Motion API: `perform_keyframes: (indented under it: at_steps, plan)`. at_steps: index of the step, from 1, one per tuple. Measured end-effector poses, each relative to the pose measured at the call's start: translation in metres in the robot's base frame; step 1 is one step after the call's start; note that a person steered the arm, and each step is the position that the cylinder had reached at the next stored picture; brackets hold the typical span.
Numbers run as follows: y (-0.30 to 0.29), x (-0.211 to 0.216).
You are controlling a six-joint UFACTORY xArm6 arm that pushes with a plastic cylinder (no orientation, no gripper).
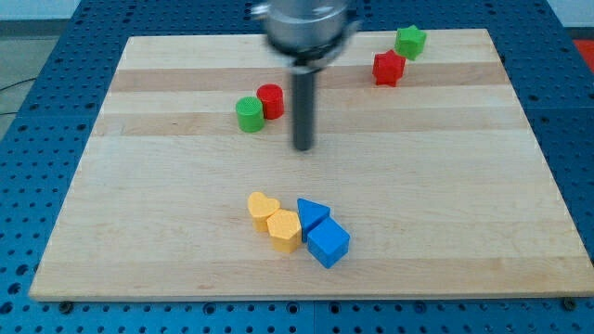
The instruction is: Push the red circle into the red star
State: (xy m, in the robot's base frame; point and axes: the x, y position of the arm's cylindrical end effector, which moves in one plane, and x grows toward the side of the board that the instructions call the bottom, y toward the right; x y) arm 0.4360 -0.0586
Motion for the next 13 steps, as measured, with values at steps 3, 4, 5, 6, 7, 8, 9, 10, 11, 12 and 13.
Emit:
perform_keyframes:
  at_steps: [3, 4, 5, 6, 7, 8, 9, 10, 11, 12, 13]
  plan:
    - [0.008, -0.084]
    - [-0.01, -0.084]
    - [-0.063, -0.069]
    - [-0.054, -0.016]
    - [0.006, -0.008]
    - [0.023, -0.043]
    - [0.028, -0.079]
    - [0.029, -0.08]
    - [-0.026, -0.08]
    - [-0.008, -0.097]
    - [0.069, -0.105]
